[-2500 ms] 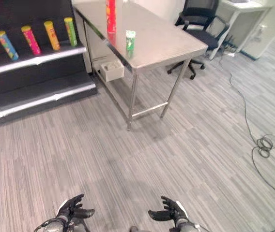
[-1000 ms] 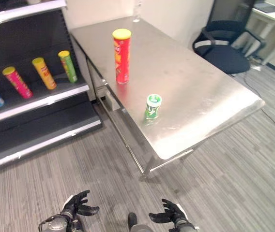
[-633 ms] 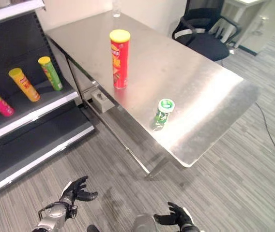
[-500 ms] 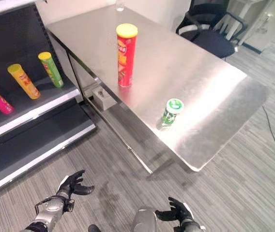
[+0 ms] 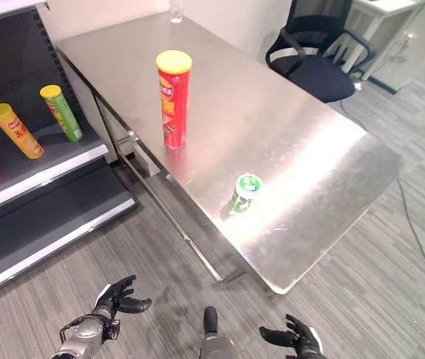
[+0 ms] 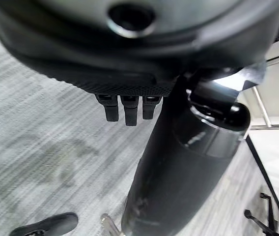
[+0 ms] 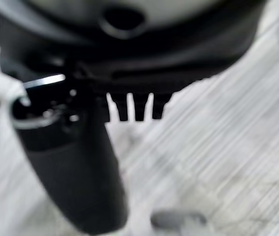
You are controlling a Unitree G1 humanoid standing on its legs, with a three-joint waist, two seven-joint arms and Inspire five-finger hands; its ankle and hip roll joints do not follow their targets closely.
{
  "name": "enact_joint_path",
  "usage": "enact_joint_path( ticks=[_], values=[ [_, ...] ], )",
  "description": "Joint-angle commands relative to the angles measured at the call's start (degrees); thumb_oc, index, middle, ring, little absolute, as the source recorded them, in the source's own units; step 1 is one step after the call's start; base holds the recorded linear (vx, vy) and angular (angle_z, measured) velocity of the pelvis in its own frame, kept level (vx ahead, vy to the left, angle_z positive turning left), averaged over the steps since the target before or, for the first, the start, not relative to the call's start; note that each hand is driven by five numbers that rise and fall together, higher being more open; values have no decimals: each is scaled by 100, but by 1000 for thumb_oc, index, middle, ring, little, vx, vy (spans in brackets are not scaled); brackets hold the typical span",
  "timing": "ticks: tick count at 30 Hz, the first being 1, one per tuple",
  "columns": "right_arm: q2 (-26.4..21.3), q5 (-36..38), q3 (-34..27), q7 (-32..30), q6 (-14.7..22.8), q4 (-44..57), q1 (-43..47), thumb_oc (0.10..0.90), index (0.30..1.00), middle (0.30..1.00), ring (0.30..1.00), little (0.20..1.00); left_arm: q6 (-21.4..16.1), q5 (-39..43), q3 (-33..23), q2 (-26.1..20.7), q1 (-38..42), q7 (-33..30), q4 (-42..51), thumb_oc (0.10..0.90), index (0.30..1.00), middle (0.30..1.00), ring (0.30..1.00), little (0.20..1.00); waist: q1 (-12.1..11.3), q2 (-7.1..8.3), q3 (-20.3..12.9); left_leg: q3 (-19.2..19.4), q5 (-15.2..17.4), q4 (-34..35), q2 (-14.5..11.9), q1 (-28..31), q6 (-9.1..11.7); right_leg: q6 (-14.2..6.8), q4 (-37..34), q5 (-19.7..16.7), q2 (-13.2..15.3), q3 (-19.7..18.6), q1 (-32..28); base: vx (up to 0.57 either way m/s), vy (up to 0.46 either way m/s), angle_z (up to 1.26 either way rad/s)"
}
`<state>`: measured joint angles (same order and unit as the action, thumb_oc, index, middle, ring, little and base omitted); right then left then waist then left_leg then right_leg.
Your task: Put the goods on the table back onto the shelves and tidy them up.
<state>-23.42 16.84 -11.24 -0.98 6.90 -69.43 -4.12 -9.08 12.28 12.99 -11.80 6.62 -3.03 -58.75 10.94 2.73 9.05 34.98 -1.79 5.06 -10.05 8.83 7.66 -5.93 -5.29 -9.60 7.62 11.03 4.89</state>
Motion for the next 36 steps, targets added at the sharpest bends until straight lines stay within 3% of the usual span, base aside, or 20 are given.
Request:
enact_joint_path(
  ticks=[1, 3, 4, 5, 6, 7, 8, 9, 11, 13, 14, 17, 21, 22, 23, 31, 36],
  values=[
    [-795, 620, -620, -236, 112, -428, -302, 800, 900, 900, 900, 900, -357, 86, -227, -246, 168, 103, -32, 800, 900, 900, 900, 900, 140, 221, 46, 38, -4, -6, 92, -188, 28, -635, 359, 658, 430, 122, -342, 33, -55, -5],
    [-1363, 927, -1457, -296, 145, -482, -573, 800, 900, 900, 900, 900, -340, -7, -316, -295, 208, 155, -97, 800, 900, 900, 900, 900, 210, 234, 32, 47, 11, -7, 75, -180, 48, -657, 351, 679, 419, 121, -348, 37, -52, -5],
    [-1364, 927, -1458, -296, 145, -482, -574, 800, 900, 900, 900, 900, -341, -7, -316, -294, 208, 155, -97, 800, 900, 900, 900, 900, 209, 233, 32, 48, 11, -7, 74, -180, 48, -657, 351, 679, 419, 121, -348, 33, -46, -4],
    [-1816, 947, -2092, -533, 336, 328, -828, 800, 900, 900, 900, 900, -339, -60, -423, -317, 203, 143, -157, 800, 900, 900, 900, 900, 332, 264, 33, 65, 31, -21, 69, -167, 55, -673, 365, 684, 419, 78, -327, 0, 0, 0],
    [-1800, 926, -2151, -550, 305, 393, -888, 800, 900, 900, 900, 900, -341, -64, -396, -293, 208, 140, -162, 800, 900, 900, 900, 900, 308, 241, 31, 62, 34, -20, 66, -166, 55, -674, 369, 687, 417, 82, -327, 79, -2, -6],
    [-2080, 586, -2849, -918, 502, 2367, -1230, 800, 900, 900, 900, 900, -342, -144, -521, -244, 130, 91, -199, 800, 900, 900, 900, 900, 416, 210, 7, 28, 161, -29, 76, -102, 101, -744, 367, 756, 412, -18, -338, 0, -7, -7],
    [-2260, 406, -3051, -1050, 644, 3140, -1197, 800, 900, 900, 900, 900, -337, -205, -541, -208, 92, 81, -214, 800, 900, 900, 900, 900, 452, 215, 20, 147, 65, -43, 70, -127, 56, -703, 382, 681, 415, -1, -273, -1, -7, -16],
    [-2227, 376, -3088, -1074, 601, 3215, -1232, 800, 900, 900, 900, 900, -337, -210, -529, -197, 95, 78, -215, 800, 900, 900, 900, 900, 435, 203, 19, 153, 67, -42, 68, -126, 56, -703, 385, 681, 411, -5, -268, 7, -13, -30],
    [-2613, -42, -3374, -1228, 930, 4655, -1009, 800, 900, 900, 900, 900, -347, -345, -484, -170, 1, 101, -230, 800, 900, 900, 900, 900, 413, 124, -9, 126, 185, -41, 76, -40, 88, -746, 373, 781, 398, -89, -299, 44, -14, -41],
    [-2710, -158, -3406, -1267, 947, 5009, -903, 800, 900, 900, 900, 900, -332, -375, -504, -159, -9, 119, -230, 800, 900, 900, 900, 900, 412, 123, 14, 236, 85, -66, 54, -75, 53, -690, 398, 717, 387, -55, -252, -57, -55, -21],
    [-2935, -104, -3432, -1124, 1172, 5853, -603, 800, 900, 900, 900, 900, -333, -377, -474, -164, -62, 165, -231, 800, 900, 900, 900, 900, 378, 95, -4, 249, 71, -77, 37, -56, 63, -674, 404, 744, 364, -58, -272, 30, -52, -9],
    [-3268, 360, -3117, -616, 1510, 7065, -8, 800, 900, 900, 900, 900, -393, -364, -379, -153, -143, 217, -170, 800, 900, 900, 900, 900, 290, 71, -38, 238, 66, -131, 2, -32, 87, -640, 425, 809, 323, -29, -340, 27, -53, 1],
    [-3439, 1016, -2575, 180, 1489, 7672, 325, 800, 900, 900, 900, 900, -427, -336, -323, -127, -271, 327, -71, 800, 900, 900, 900, 900, 198, 64, -71, 196, 46, -184, -41, -32, 122, -601, 446, 872, 288, 80, -432, 18, -41, 19],
    [-3464, 1090, -2468, 362, 1433, 7783, 355, 800, 900, 900, 900, 900, -433, -335, -328, -117, -297, 357, -52, 800, 900, 900, 900, 900, 173, 69, -80, 192, 39, -199, -55, -35, 135, -591, 448, 886, 286, 107, -459, 37, -93, 36],
    [-3553, 1425, -1978, 1005, 1314, 8186, 433, 800, 900, 900, 900, 900, -439, -362, -329, -99, -394, 419, -78, 800, 900, 900, 900, 900, 73, 80, -88, 186, 25, -223, -79, -19, 157, -557, 466, 916, 273, 176, -517, 24, -76, 27],
    [-3599, 2019, -1092, 1922, 838, 8306, 358, 800, 900, 900, 900, 900, -402, -397, -441, -27, -484, 493, -223, 800, 900, 900, 900, 900, -67, 110, -83, 131, -17, -230, -117, -3, 195, -509, 456, 959, 234, 319, -635, 11, -35, 8],
    [-3643, 1817, -875, 2222, 644, 8374, -22, 800, 900, 900, 900, 900, -381, -448, -543, -15, -507, 532, -257, 800, 900, 900, 900, 900, -90, 108, -72, 92, -40, -212, -130, 0, 214, -497, 454, 974, 218, 373, -658, 3, -18, 4]
  ],
)
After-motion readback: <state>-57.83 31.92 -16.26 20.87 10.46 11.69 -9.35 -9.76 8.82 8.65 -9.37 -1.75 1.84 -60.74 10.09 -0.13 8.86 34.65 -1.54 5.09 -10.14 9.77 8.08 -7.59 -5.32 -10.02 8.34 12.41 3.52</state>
